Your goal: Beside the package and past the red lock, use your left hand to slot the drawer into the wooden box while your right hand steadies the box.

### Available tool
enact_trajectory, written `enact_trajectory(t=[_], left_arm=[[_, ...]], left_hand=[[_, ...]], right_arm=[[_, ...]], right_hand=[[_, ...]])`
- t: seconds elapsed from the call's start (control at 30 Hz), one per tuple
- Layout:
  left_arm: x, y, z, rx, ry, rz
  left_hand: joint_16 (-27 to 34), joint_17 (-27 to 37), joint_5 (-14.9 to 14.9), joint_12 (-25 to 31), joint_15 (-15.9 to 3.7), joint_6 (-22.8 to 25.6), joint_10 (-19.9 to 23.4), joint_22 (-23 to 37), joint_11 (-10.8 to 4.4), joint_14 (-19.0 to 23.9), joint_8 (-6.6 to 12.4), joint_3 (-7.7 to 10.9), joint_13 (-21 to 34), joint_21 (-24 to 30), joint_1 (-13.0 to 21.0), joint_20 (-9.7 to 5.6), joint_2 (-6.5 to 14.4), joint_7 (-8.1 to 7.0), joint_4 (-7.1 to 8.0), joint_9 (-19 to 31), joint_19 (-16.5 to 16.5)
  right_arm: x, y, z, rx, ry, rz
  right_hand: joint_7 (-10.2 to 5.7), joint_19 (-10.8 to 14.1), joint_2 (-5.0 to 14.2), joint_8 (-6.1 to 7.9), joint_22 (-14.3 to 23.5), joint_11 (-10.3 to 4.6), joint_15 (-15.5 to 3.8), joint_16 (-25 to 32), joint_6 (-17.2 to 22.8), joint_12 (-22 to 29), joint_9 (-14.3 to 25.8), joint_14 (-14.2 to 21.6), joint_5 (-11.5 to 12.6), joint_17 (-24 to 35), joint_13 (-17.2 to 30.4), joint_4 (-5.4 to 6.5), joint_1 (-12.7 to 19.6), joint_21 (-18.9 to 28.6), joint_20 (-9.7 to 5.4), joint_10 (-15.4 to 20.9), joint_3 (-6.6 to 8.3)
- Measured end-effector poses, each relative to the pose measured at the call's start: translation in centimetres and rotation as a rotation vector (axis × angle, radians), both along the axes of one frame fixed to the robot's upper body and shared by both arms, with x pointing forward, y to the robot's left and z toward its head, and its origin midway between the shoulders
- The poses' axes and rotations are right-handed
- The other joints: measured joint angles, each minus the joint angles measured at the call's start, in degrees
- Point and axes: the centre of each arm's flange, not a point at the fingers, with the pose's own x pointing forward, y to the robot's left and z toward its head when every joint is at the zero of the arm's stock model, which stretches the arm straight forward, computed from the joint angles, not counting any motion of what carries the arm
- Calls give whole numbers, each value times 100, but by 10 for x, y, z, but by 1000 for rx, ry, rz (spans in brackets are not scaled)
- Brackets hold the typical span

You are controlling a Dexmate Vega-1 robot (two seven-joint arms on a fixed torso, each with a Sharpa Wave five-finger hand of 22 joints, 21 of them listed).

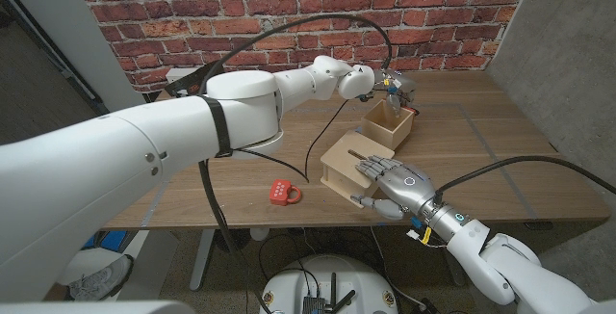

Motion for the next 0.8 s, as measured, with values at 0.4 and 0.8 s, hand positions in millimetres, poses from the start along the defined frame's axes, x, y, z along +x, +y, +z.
enact_trajectory(t=[0.4,0.8], left_arm=[[-1,1,-2,15,4,-18],[-2,3,-7,38,4,-34]], left_hand=[[0,-26,12,-11,0,0,0,0,0,0,0,-1,0,0,0,0,0,0,-1,0,0],[-1,-25,12,-1,0,0,0,0,0,0,0,-1,0,0,1,0,-1,0,-1,0,0]], right_arm=[[2,-1,-3,-8,-2,-9],[2,-1,-5,-18,-2,-9]], right_hand=[[0,-10,0,0,-15,0,0,0,0,0,0,0,0,0,0,0,0,-30,12,0,0],[0,-1,0,-1,-12,0,0,0,-1,0,-2,0,0,0,0,0,0,-13,43,0,0]])
